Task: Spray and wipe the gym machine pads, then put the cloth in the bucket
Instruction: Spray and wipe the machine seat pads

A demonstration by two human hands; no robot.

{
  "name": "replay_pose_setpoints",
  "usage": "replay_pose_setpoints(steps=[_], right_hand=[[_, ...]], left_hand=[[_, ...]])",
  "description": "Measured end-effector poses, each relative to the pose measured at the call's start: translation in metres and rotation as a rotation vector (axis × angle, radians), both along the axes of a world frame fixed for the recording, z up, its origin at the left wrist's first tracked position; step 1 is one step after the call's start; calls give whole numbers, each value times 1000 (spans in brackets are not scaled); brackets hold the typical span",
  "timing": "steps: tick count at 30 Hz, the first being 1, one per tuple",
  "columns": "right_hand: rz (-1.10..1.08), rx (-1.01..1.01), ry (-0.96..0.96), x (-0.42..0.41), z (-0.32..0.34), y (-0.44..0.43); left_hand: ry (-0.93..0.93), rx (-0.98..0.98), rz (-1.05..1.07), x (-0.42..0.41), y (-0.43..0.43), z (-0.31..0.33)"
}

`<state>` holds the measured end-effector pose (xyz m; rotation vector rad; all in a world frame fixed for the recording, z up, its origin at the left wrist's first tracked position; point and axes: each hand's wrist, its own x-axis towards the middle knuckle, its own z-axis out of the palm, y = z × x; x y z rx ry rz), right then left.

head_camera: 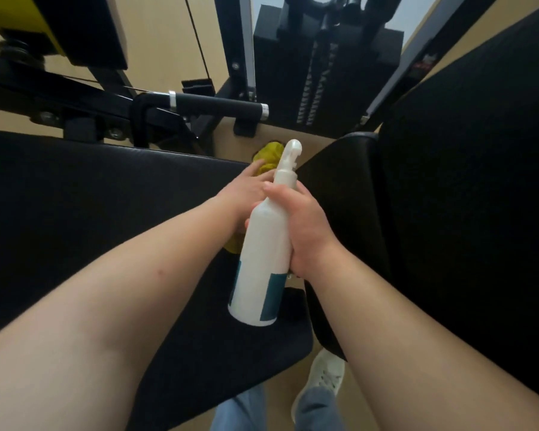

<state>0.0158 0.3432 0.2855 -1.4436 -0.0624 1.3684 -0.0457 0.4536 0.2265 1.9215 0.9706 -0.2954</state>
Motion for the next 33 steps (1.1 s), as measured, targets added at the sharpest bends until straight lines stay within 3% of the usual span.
replay_pose_setpoints(steps=[1,4,5,13,16,22,29,33], right_hand=[[7,-9,-34,-2,2,0],[64,20,-47,-5,10,-5],[95,43,-25,-6,14,-7],[340,68,-30,-25,33,12],[414,89,-12,-33,36,20],[425,89,59,-34,36,29],[438,55,-13,-28,19,46],[383,24,91,-33,22,48]], left_hand=[[-54,10,22,-7,-9,4],[43,447,-545,-45,-24,14],[96,567,-619,-58,-29,20],[725,741,268,-166,12,60],[805,768,479,-187,45,69],[824,792,565,-183,72,60],[800,807,578,-178,106,61],[771,828,656,-177,135,69]])
